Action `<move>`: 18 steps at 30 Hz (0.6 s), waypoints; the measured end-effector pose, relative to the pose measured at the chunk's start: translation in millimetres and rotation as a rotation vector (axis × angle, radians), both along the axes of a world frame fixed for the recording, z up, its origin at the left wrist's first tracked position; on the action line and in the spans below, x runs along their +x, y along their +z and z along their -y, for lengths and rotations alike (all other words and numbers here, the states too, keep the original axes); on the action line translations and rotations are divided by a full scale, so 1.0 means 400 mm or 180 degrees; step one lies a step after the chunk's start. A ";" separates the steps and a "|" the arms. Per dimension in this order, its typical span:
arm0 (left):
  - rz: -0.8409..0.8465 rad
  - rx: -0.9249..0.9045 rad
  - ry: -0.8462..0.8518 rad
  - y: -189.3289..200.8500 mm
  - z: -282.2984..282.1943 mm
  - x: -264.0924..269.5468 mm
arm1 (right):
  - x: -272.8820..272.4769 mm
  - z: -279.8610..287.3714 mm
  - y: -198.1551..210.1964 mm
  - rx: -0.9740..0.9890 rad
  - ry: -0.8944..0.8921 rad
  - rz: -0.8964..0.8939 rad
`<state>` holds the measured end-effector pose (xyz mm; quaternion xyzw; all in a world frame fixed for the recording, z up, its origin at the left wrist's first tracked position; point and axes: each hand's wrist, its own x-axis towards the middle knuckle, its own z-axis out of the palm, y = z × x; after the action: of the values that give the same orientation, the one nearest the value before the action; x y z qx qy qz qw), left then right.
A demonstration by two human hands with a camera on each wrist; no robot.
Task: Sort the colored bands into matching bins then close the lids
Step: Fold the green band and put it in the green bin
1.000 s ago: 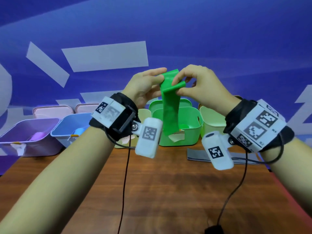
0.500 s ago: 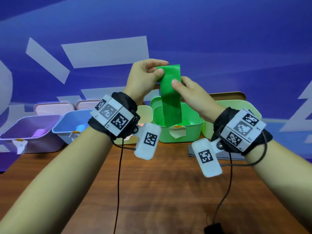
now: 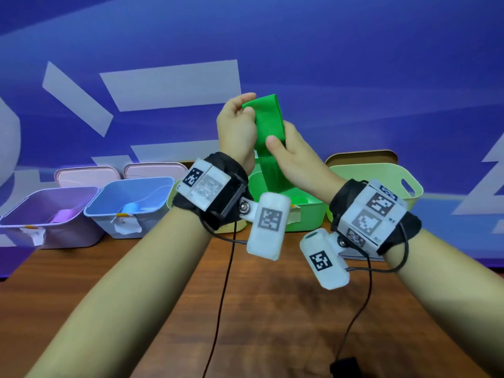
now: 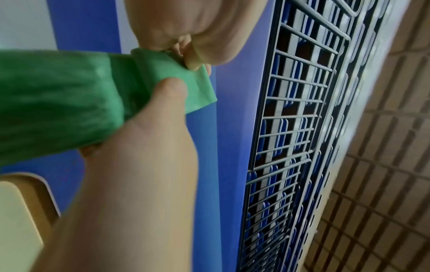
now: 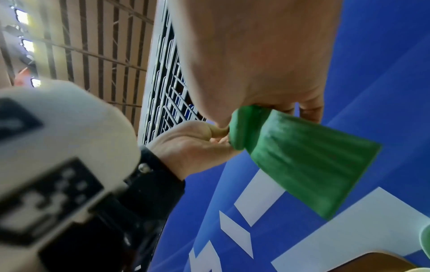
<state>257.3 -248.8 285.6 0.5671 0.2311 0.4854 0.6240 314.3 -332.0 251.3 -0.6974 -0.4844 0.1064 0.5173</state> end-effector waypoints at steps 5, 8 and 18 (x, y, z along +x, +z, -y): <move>0.0082 0.0506 0.0106 0.006 0.006 -0.001 | 0.022 0.008 0.013 0.0332 -0.0123 0.0069; 0.0175 0.0169 -0.0193 0.014 0.009 -0.002 | 0.033 0.009 0.016 0.0443 -0.0206 -0.0042; -0.0866 -0.0220 -0.1077 -0.010 0.017 -0.044 | 0.060 0.032 0.029 0.0519 -0.0405 -0.0145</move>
<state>239.8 -255.7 281.6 0.6363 0.2313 0.2846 0.6787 338.4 -344.8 262.8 -0.6797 -0.4343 0.0494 0.5890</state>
